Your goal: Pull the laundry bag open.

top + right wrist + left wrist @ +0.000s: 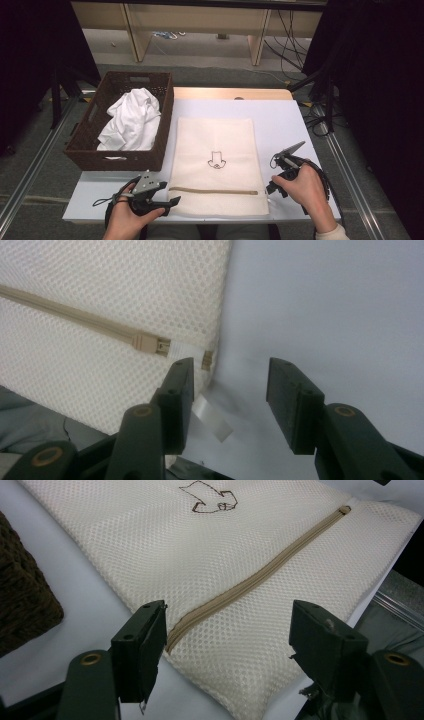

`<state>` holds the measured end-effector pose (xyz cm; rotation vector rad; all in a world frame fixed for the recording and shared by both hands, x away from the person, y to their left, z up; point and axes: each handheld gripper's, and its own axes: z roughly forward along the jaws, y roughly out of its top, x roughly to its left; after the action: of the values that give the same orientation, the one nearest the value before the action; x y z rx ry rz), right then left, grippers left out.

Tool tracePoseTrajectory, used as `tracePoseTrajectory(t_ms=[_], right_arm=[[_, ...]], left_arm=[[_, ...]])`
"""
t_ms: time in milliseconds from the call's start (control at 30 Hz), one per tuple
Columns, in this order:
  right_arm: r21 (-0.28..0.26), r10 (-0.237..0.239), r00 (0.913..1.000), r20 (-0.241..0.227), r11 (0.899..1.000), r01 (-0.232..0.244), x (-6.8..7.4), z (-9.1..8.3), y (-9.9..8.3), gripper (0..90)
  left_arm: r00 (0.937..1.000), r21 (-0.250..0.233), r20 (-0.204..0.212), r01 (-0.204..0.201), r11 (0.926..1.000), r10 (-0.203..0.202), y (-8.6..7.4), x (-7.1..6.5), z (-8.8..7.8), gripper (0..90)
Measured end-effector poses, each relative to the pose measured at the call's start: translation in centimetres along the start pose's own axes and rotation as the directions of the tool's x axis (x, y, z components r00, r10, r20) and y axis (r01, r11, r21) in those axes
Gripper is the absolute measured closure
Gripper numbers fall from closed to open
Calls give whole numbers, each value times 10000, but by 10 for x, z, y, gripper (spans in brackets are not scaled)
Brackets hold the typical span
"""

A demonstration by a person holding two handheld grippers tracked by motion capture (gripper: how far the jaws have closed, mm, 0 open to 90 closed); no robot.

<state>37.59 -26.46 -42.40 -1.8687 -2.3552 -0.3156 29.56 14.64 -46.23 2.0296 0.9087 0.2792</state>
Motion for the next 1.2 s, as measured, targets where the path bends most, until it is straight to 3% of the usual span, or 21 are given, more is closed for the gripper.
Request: tracePoseTrajectory(t_ms=[133,167,267,300,500,533,567,600,633,667,733,767,800,833,900,933,1000,1033,1100,1133,1200], right_arm=[[329,-23,9999,-114,9995,27,3,0,7,572],[57,3,9999,-109,10000,-2,4,3,8,577],[469,55,10000,-27,9989,-54,5,3,12,589],[479,12,10000,-61,9989,-9,5,3,13,593],[715,132,9999,-97,9974,-125,9,10,16,613],[498,-256,9997,-52,9984,259,6,13,16,619],[498,-256,9997,-52,9984,259,6,13,16,619],[616,-187,9998,-42,9979,190,7,15,17,622],[868,287,9996,-29,9958,-284,11,16,18,629],[804,178,9998,-27,9966,-175,10,18,18,634],[559,-255,9997,41,9981,252,8,21,19,639],[541,-189,9998,15,9984,188,9,23,19,640],[886,335,9994,76,9955,-340,13,22,20,642],[830,44,10000,79,9965,-51,12,23,21,643],[654,185,9998,121,9977,-193,15,27,21,645],[956,262,9995,168,9950,-276,16,26,22,645],[928,95,9999,104,9956,-105,16,26,22,646],[614,66,9999,150,9981,-76,18,30,22,648],[930,155,9997,185,9955,-172,20,29,24,651],[579,-820,9965,137,9950,811,14,33,25,653],[1001,178,9995,263,9948,-204,22,32,24,663]], left_arm=[[9997,-175,98,222,9996,-220,6,-3,8,317],[9999,93,135,-97,9999,96,8,-1,8,317],[9996,132,133,-234,9996,232,12,-4,11,317],[9998,-86,190,-33,10000,35,13,-7,13,317],[9994,119,240,-248,9996,245,15,-8,15,317],[9993,153,232,-289,9995,286,15,-7,16,317],[9993,153,232,-289,9995,286,15,-7,16,317],[9995,103,273,-181,9998,178,15,-8,17,317],[9995,103,249,-184,9998,182,14,-8,17,317],[9990,231,283,-352,9991,346,14,-7,17,317],[9992,114,342,-185,9998,181,14,-7,18,317],[9992,114,342,-185,9998,181,14,-7,18,317],[9991,233,269,-338,9992,331,14,-6,18,317],[9992,235,255,-315,9992,309,14,-7,18,317],[9992,182,291,-269,9995,263,14,-7,18,317],[9991,178,301,-302,9994,297,14,-8,17,317],[9994,177,242,-260,9995,256,14,-8,17,317],[9994,201,226,-282,9994,278,14,-7,17,317],[9994,109,293,-182,9998,179,14,-8,17,317],[9986,217,257,-470,9987,465,14,-6,17,317],[9992,240,226,-331,9992,326,14,-6,17,317]])
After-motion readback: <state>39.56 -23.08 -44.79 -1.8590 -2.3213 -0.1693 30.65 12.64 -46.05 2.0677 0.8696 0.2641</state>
